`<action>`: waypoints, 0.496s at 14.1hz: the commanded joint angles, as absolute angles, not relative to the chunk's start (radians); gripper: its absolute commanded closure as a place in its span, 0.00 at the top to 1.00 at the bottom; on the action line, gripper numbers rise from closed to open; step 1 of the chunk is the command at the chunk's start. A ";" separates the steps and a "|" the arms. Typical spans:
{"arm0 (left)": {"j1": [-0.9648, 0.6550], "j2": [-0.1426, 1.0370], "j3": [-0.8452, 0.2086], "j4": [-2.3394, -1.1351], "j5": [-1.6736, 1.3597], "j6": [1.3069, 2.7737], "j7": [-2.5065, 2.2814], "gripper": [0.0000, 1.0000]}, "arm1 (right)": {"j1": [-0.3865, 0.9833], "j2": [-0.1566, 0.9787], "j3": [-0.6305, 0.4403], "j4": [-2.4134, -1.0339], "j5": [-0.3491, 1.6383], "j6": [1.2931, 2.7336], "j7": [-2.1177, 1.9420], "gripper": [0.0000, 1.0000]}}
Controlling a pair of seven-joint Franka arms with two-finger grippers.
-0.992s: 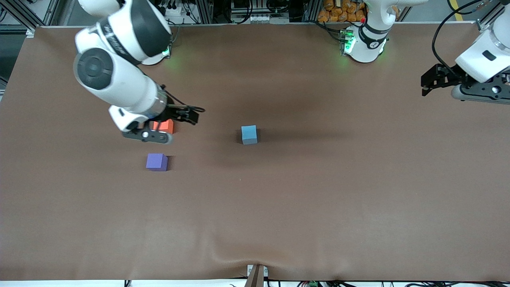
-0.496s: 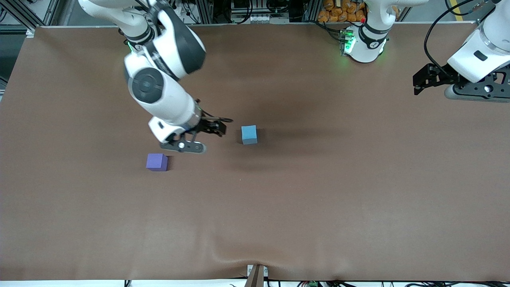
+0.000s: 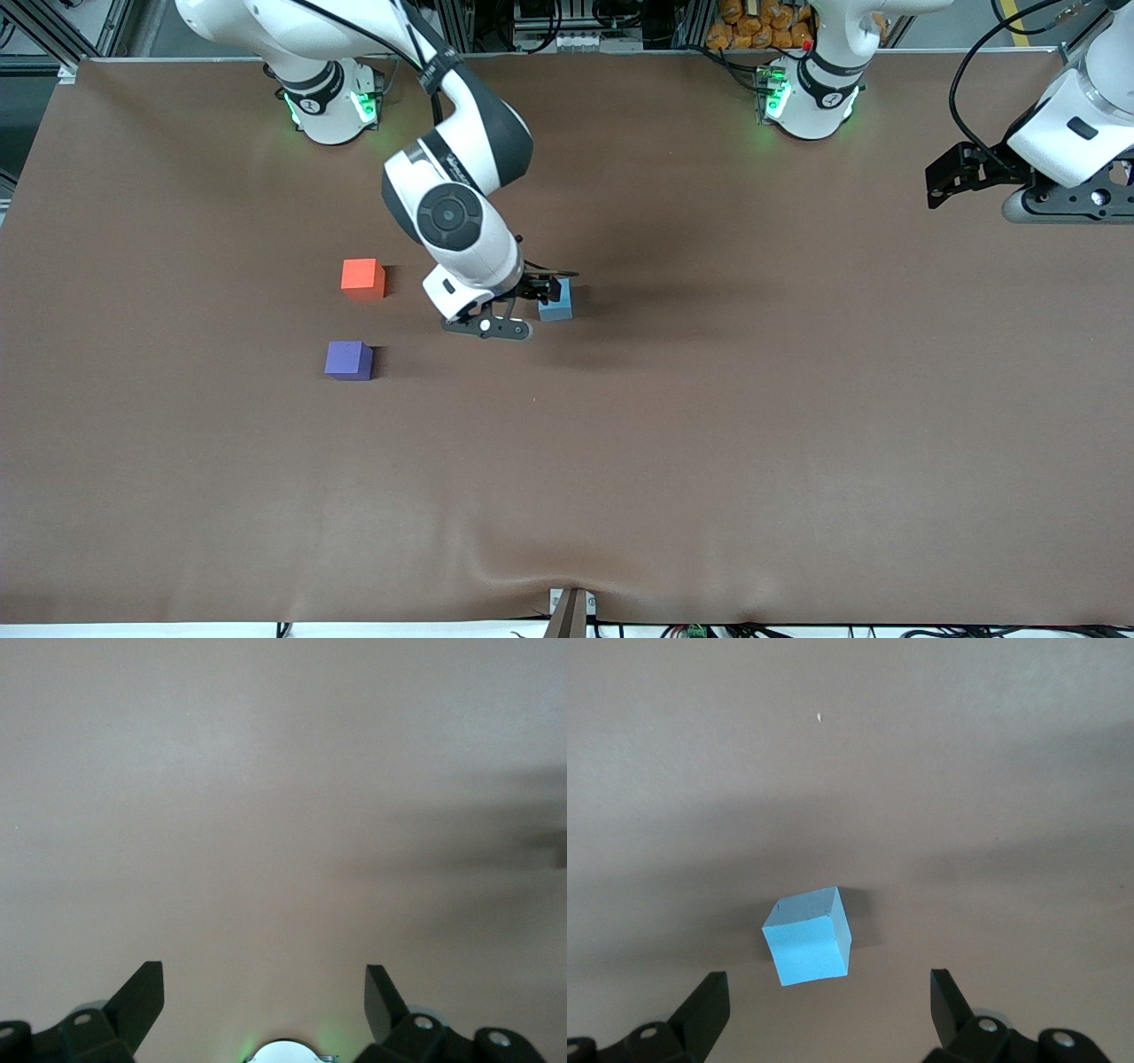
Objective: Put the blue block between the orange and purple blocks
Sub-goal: 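Lower the right gripper over the blue cube and grasp it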
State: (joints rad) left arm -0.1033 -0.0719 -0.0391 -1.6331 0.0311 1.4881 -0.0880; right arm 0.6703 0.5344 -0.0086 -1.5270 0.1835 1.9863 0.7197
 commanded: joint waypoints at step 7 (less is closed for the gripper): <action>-0.100 -0.057 -0.031 -1.614 -0.002 1.480 -0.098 1.00 | 0.765 0.667 -0.020 -1.520 0.187 2.144 0.732 1.00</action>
State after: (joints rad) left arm -0.1018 -0.0695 -0.0329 -1.6331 -0.0084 1.4876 -0.0989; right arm 0.7440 0.6417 -0.0089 -1.5289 0.1835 2.1158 0.7202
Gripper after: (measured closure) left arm 0.000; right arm 0.000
